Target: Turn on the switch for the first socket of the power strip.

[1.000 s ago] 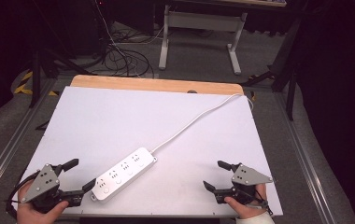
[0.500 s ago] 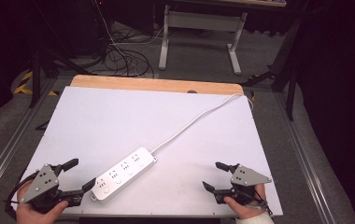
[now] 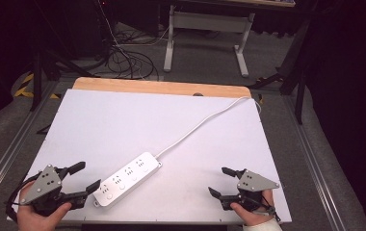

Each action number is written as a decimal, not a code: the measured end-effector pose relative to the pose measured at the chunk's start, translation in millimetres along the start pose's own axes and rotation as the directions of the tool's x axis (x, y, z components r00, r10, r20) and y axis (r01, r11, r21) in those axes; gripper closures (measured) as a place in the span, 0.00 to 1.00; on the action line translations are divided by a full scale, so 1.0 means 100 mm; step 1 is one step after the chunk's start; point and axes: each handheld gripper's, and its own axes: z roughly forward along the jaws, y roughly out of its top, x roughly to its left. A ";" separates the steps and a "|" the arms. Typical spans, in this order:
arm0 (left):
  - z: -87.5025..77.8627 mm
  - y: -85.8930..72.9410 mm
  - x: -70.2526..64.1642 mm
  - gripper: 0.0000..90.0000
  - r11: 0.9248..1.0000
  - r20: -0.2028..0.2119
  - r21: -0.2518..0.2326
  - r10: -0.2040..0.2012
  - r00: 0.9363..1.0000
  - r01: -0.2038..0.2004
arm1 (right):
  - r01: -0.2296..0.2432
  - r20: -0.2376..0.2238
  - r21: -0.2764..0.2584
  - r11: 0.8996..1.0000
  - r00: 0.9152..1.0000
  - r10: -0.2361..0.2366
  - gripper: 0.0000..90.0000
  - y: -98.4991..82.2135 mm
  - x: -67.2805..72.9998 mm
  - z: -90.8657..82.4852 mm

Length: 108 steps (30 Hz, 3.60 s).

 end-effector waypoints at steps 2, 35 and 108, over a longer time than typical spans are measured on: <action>0.02 0.04 0.00 0.29 1.000 0.007 0.007 0.004 1.000 -0.004 | -0.001 0.000 0.000 1.000 1.000 0.001 0.24 0.00 0.00 0.00; 0.56 0.54 -0.13 0.35 0.998 0.115 0.043 0.049 0.992 -0.054 | -0.002 -0.009 0.004 1.000 1.000 0.002 0.24 -0.02 0.00 0.01; 1.58 0.56 -0.20 1.00 0.881 0.253 0.466 -0.044 0.966 -0.083 | 0.006 -0.028 0.016 1.000 1.000 -0.005 0.25 -0.03 0.00 0.02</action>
